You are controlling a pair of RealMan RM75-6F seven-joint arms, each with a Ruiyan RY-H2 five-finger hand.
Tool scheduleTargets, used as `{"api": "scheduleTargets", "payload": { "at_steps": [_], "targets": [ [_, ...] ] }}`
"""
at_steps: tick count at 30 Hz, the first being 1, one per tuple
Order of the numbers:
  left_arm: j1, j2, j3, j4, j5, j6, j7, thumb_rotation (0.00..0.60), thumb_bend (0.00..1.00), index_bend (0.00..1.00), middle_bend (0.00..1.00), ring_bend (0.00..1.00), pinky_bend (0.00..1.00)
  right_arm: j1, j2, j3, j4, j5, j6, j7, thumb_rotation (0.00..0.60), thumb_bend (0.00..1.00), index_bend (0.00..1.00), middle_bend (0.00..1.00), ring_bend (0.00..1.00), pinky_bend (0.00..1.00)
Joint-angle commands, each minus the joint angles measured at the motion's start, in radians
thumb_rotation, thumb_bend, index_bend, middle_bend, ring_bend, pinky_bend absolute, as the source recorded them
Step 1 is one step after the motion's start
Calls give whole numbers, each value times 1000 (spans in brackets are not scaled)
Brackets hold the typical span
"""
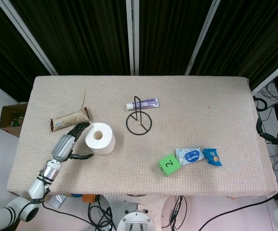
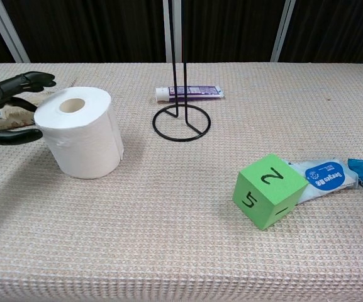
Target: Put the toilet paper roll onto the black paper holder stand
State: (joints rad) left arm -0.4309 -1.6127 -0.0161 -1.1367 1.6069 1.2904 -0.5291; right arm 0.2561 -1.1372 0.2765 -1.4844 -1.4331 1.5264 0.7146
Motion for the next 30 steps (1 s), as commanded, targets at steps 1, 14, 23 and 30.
{"api": "scheduleTargets", "payload": {
  "at_steps": [1,14,23,30],
  "targets": [
    [-12,-14,-2,-2,2,-11,5,294,52,3,45,30,205,0,11,9,-17,13,-10,13,600,425,0,0,0,0],
    [-50,-115,-43,80,-35,-30,103,455,58,3,0,22,203,-7,34,22,-36,36,-33,13,600,488,0,0,0,0],
    [-65,-110,-38,75,-41,-52,68,593,85,1,102,86,232,-9,23,18,-16,36,-44,33,600,487,0,0,0,0],
    [-65,-99,-39,53,-49,-50,58,600,260,35,303,210,343,-12,18,19,-4,35,-44,41,600,488,0,0,0,0]
  ]
}}
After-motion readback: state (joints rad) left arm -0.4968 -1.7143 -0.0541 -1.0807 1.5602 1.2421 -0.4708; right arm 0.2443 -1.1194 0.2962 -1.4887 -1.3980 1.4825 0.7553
